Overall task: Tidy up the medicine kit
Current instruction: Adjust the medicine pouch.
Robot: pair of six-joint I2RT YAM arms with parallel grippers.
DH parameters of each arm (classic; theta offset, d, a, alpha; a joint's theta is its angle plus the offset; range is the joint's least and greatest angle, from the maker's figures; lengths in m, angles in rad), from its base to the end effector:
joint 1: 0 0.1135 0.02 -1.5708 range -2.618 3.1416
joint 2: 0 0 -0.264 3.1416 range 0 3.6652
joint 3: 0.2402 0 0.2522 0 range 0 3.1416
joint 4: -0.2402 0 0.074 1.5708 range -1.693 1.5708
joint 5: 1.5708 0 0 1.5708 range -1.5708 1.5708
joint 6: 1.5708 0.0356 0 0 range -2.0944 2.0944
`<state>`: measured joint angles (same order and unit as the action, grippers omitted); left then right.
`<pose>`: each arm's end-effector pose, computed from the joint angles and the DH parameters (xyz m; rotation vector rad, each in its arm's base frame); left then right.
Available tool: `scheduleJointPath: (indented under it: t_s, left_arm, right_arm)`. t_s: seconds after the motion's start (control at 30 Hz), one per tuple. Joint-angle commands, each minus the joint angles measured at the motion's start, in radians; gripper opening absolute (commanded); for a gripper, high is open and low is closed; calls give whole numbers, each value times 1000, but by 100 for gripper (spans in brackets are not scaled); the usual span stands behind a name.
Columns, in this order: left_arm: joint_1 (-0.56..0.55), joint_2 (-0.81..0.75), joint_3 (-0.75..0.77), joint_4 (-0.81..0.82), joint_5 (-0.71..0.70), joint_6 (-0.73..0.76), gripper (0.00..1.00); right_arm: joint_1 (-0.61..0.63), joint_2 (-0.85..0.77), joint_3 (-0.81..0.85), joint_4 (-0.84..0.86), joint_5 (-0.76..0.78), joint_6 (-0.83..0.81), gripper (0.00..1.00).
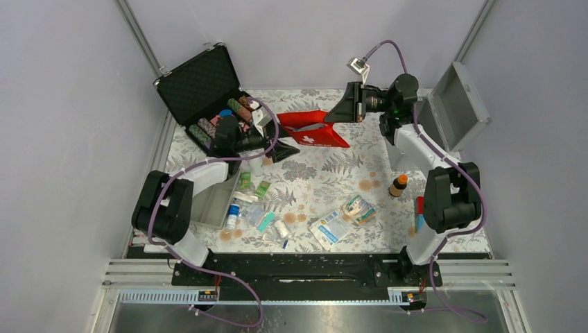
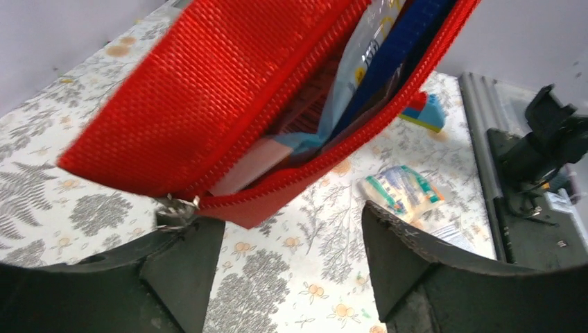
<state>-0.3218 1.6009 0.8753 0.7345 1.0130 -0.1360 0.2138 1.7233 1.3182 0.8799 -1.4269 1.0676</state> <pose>0.3166 -0.1374 0.2605 0.9564 1.3884 -1.1317 0.3631 0.1149 0.3692 -0.9106 1.5553 1.7379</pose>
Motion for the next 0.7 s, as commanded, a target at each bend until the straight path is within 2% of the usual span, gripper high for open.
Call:
scheduleJointPath:
  t_s: [0.0, 0.1, 0.2, 0.3, 0.4, 0.5, 0.57, 0.67]
  left_arm:
    - [-6, 16, 30, 280, 95, -188, 69]
    - [-14, 10, 8, 376, 98, -244, 67]
    - [-16, 12, 17, 283, 61, -160, 76]
    - [-14, 41, 24, 266, 66, -140, 79]
    - [-14, 79, 33, 373, 99, -224, 79]
    - [-14, 120, 52, 522, 132, -350, 78]
    - [-14, 149, 77, 608, 161, -430, 69]
    - [-13, 180, 113, 687, 190, -550, 46]
  right_arm:
    - [1, -77, 0, -66, -13, -89, 0]
    - [1, -70, 4, -61, -11, -88, 0]
    - [2, -61, 19, 12, -15, -14, 0]
    - [1, -70, 26, 6, -17, -8, 0]
    - [1, -86, 18, -11, -21, -21, 0]
    - [2, -102, 21, -100, -25, -82, 0]
    - [1, -108, 30, -146, -28, -104, 0]
    - [-2, -97, 52, -132, -38, -83, 0]
